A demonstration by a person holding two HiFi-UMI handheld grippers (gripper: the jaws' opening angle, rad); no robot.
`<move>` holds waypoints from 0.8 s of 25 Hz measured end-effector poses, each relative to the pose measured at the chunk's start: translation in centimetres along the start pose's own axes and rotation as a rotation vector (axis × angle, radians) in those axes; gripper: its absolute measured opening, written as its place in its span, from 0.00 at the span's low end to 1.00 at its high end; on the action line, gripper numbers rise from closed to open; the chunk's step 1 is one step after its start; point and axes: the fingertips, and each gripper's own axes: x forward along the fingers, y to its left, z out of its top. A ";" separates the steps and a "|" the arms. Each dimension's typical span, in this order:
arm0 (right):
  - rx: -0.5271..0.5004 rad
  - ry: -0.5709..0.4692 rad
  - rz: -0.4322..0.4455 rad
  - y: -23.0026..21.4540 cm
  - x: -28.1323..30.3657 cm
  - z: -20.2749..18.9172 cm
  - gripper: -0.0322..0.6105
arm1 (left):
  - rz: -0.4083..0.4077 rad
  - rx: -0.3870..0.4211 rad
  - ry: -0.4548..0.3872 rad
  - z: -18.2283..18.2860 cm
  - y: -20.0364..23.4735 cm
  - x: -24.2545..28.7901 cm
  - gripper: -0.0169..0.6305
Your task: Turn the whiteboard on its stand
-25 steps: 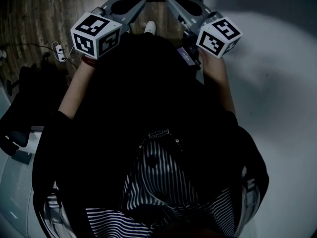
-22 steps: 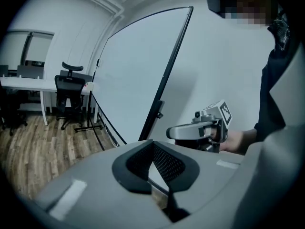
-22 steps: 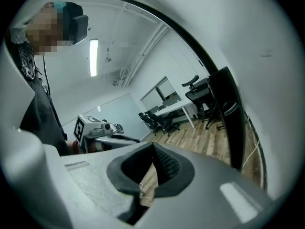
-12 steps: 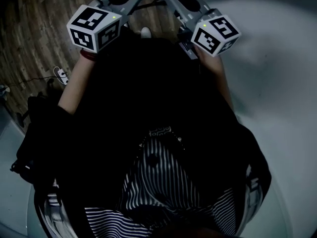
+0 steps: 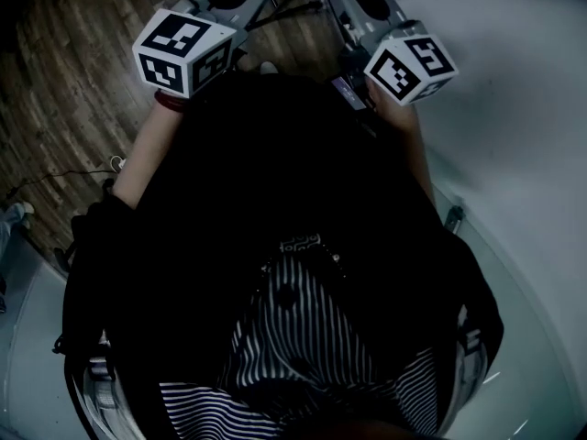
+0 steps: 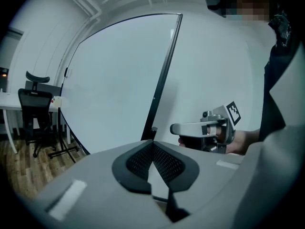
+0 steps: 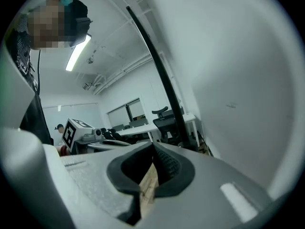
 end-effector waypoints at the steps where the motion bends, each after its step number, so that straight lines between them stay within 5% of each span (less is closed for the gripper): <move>1: -0.004 -0.007 -0.015 0.0 -0.4 0.3 0.05 | -0.009 0.010 -0.001 0.4 -0.4 0.0 0.03; 5: -0.020 -0.035 -0.062 -0.3 -1.4 1.1 0.08 | -0.035 0.036 -0.023 1.1 -1.1 0.0 0.03; 12: -0.063 -0.044 -0.158 -3.1 -3.8 5.1 0.30 | -0.058 0.084 -0.051 5.0 -3.4 1.5 0.03; 20: -0.075 0.003 -0.180 -4.7 0.4 1.8 0.41 | -0.053 0.092 -0.054 1.9 0.4 0.9 0.03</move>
